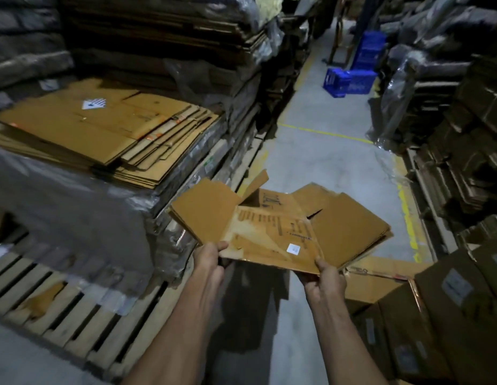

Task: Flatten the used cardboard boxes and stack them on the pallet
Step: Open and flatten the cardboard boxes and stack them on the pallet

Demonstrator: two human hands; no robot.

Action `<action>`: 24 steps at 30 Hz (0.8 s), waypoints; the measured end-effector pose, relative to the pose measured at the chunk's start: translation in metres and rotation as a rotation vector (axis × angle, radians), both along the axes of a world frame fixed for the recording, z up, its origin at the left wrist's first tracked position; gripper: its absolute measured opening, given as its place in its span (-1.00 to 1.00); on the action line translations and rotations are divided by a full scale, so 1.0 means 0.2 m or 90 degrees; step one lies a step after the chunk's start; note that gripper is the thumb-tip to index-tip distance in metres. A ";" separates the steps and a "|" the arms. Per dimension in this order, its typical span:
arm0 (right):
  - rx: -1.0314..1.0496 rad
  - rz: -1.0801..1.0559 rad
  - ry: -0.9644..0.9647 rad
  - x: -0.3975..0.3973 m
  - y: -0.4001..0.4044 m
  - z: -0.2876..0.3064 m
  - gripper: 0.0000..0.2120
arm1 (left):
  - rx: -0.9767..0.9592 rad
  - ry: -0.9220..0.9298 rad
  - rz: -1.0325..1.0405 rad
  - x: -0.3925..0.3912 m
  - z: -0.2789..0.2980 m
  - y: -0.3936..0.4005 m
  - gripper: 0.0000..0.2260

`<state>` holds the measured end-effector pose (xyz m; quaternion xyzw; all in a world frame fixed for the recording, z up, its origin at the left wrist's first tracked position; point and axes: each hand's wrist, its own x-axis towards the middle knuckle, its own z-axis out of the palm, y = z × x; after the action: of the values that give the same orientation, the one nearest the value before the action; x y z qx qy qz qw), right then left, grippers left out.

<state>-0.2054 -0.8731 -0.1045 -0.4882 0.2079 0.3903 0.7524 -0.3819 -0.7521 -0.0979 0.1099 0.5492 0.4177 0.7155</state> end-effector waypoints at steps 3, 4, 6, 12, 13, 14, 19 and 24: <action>0.055 0.015 -0.006 0.02 0.01 0.11 -0.77 | 0.031 -0.031 0.010 0.00 0.12 0.00 -0.82; 0.073 0.020 -0.010 0.02 0.02 0.15 -0.81 | 0.038 -0.042 0.013 0.00 0.16 0.01 -0.84; 0.102 0.029 -0.017 0.03 0.03 0.20 -0.84 | 0.049 -0.047 0.020 -0.01 0.22 0.01 -0.88; 0.177 0.062 -0.047 -0.01 0.07 0.44 -0.84 | 0.097 -0.077 0.051 -0.05 0.43 0.01 -0.92; 0.190 0.066 -0.050 -0.03 0.08 0.47 -0.84 | 0.106 -0.085 0.058 -0.06 0.46 0.01 -0.92; 0.201 0.072 -0.052 -0.04 0.09 0.49 -0.85 | 0.120 -0.094 0.064 -0.08 0.49 0.02 -0.93; 0.248 0.117 -0.053 -0.09 0.20 0.58 -0.88 | 0.185 -0.106 0.099 -0.16 0.59 0.07 -0.91; 0.283 0.172 -0.047 -0.16 0.42 0.63 -0.89 | 0.237 -0.128 0.147 -0.28 0.63 0.21 -0.75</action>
<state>-0.2372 -0.7890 0.0206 -0.3479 0.0224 0.5050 0.7896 -0.4389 -0.7094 0.0272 0.1337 0.3977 0.5996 0.6815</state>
